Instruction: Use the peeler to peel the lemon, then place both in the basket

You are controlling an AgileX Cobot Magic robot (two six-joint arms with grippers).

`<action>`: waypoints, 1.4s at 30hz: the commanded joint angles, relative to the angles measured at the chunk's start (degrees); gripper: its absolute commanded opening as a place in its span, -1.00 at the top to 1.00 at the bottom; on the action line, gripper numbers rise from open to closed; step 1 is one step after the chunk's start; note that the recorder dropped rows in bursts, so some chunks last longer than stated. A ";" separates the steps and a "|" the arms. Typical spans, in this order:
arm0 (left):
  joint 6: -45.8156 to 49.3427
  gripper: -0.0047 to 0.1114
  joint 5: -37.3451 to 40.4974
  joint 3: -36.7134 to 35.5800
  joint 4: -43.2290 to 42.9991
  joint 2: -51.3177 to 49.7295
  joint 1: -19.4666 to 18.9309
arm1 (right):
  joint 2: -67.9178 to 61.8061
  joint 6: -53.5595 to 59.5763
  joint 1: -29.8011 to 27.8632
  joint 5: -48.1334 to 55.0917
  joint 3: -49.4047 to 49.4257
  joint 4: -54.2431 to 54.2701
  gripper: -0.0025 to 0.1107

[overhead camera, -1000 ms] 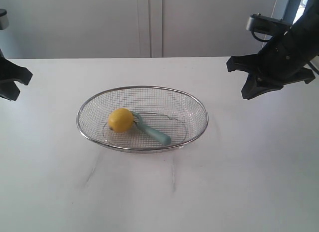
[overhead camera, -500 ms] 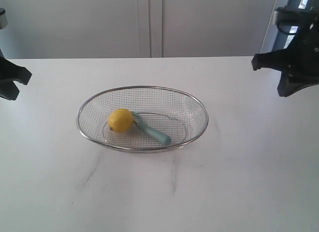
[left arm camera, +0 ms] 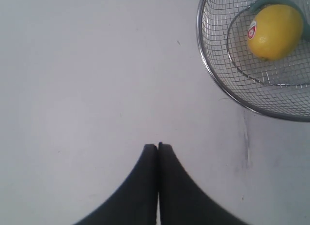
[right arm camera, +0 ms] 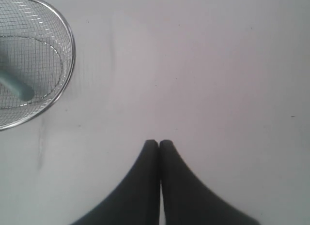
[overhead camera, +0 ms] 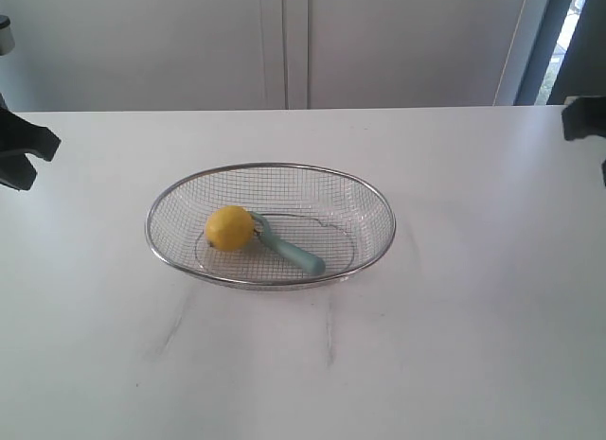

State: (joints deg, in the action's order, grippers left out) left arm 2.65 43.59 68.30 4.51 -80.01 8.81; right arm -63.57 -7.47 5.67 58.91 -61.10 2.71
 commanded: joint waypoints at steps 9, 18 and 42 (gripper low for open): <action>-0.11 0.92 0.86 -0.36 -0.08 0.65 -0.11 | 14.50 -0.23 -0.64 -0.05 9.26 -0.69 0.96; -0.11 0.92 0.86 -0.36 -0.08 0.65 -0.11 | 15.45 -0.23 -0.64 -0.05 9.26 -0.14 0.96; 0.04 0.92 0.86 -0.36 -0.08 0.65 -0.11 | 30.60 4.67 -8.56 -8.45 15.63 -2.71 0.96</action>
State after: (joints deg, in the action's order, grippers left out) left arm 2.65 43.59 68.30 4.51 -80.01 8.81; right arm -36.17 -3.88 -2.24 54.37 -48.41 0.36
